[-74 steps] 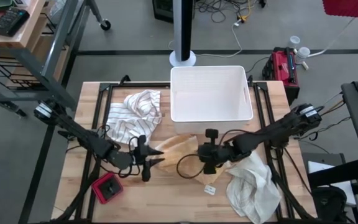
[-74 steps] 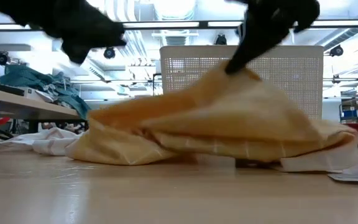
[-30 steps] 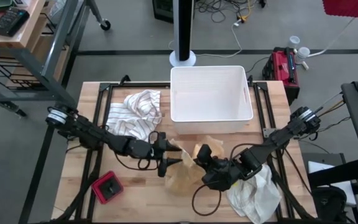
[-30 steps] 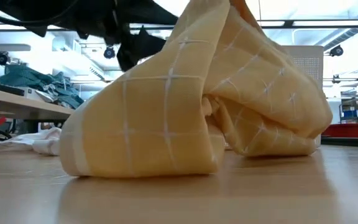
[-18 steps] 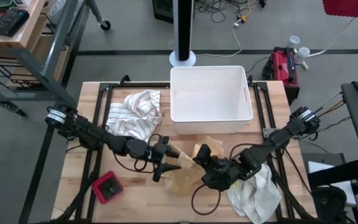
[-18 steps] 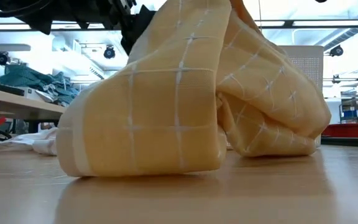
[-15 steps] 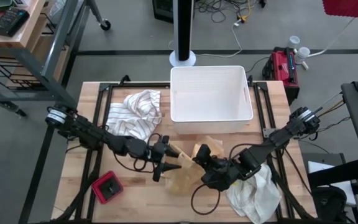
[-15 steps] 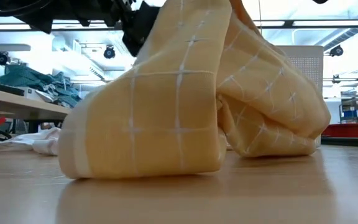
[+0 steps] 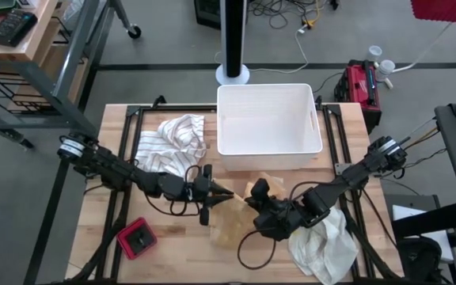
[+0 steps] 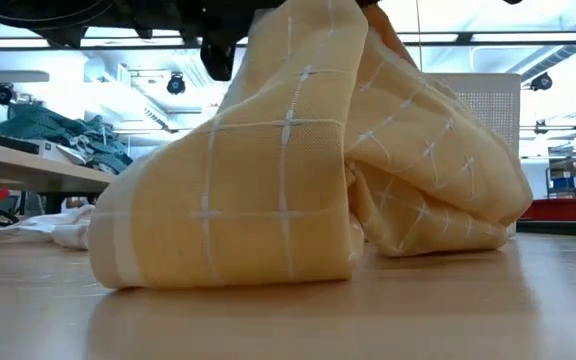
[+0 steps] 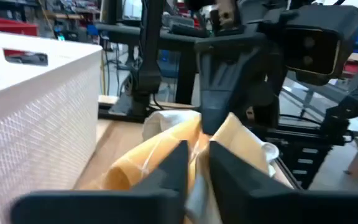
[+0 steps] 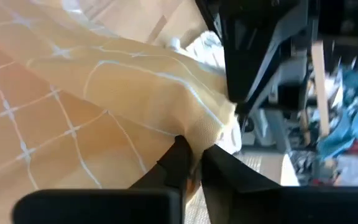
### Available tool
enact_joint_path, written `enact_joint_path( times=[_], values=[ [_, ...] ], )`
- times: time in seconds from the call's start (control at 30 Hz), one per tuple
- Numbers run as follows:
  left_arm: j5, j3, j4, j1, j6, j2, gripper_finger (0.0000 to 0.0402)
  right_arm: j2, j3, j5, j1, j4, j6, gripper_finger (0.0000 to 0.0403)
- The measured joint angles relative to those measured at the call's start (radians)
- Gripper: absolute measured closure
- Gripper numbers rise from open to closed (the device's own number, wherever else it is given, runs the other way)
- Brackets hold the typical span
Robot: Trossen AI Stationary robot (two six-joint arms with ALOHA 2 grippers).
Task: Fold towel
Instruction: Fold the yellow towel
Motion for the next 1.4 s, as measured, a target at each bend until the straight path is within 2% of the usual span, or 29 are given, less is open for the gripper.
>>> enact_joint_path(
  times=[0.07,0.5,0.67,0.73,0.87,0.93,1.4],
  values=[
    [-0.004,0.000,0.004,0.000,0.004,-0.002,0.0392,0.000,0.000,0.000,-0.005,-0.011,0.039,0.0351],
    [0.014,0.000,-0.016,-0.023,-0.009,-0.003,0.0401,0.000,0.000,-0.008,-0.015,-0.020,0.110,0.0277],
    [0.015,0.000,-0.018,-0.027,-0.019,-0.004,0.0401,-0.039,0.000,-0.024,-0.041,-0.041,0.225,0.0252],
    [0.015,0.000,-0.021,-0.027,-0.030,-0.004,0.0401,-0.068,0.000,-0.097,-0.062,-0.071,0.318,0.0242],
    [0.014,0.000,-0.025,-0.027,-0.034,-0.004,0.0401,-0.114,0.000,-0.343,-0.114,-0.081,0.471,0.0228],
    [0.007,0.000,-0.025,-0.027,-0.036,-0.004,0.0401,-0.124,0.000,-0.431,-0.136,-0.057,0.509,0.0225],
    [0.023,0.000,-0.030,-0.047,-0.025,-0.004,0.0401,0.010,-0.011,-0.501,-0.236,0.072,0.478,0.0228]
  ],
)
